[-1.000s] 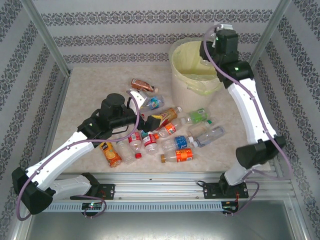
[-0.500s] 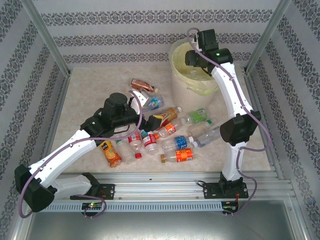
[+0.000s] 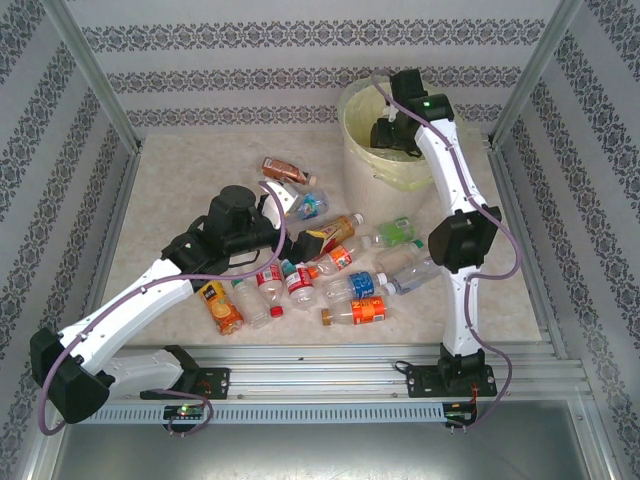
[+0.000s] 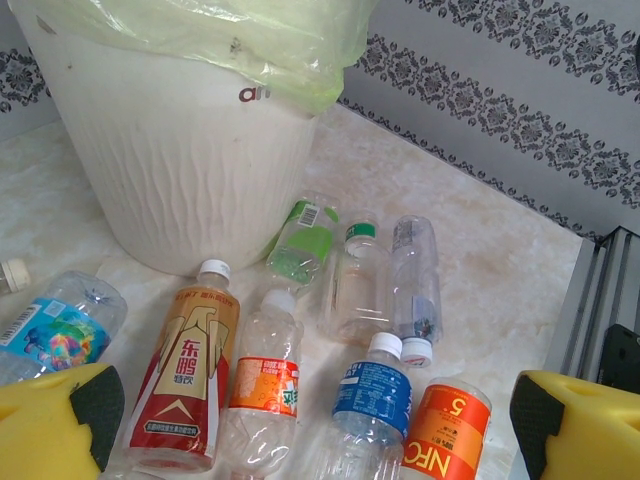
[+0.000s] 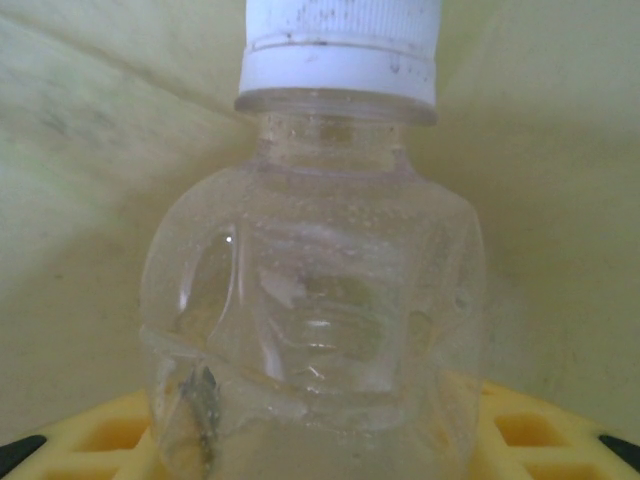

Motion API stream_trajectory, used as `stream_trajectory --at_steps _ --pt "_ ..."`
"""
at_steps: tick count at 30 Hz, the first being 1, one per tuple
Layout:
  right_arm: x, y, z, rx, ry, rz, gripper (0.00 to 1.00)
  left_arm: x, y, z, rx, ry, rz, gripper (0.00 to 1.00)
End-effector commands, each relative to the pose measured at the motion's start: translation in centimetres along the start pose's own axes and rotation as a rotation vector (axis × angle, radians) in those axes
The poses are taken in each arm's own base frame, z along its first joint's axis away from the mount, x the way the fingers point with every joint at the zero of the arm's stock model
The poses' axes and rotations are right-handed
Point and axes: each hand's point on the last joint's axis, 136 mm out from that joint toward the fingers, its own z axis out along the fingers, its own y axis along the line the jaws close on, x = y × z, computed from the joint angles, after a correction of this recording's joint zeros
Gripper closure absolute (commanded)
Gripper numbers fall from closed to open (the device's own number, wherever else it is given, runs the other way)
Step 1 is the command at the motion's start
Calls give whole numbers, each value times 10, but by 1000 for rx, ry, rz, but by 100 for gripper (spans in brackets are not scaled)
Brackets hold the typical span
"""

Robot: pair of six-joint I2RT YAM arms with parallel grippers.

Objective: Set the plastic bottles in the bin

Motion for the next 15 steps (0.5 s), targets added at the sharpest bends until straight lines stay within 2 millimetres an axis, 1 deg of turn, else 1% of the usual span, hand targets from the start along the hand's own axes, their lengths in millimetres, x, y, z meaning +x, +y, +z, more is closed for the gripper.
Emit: stream_trajectory --at_steps 1,3,5,7,11,15 --pt "9 -6 3 10 47 25 49 -7 3 -1 -4 -3 6 0" --pt "8 -7 2 12 46 25 46 -7 3 0 -1 1 7 0" --pt "5 -7 -3 6 34 30 41 -7 2 -1 2 1 9 0" --pt "0 -6 -10 -8 18 36 31 -6 2 -1 2 5 8 0" --pt "-8 -4 -27 -35 -15 49 21 -7 2 -1 5 3 10 0" --pt "-16 -2 -47 -56 -55 54 17 -8 0 -2 9 0 13 0"
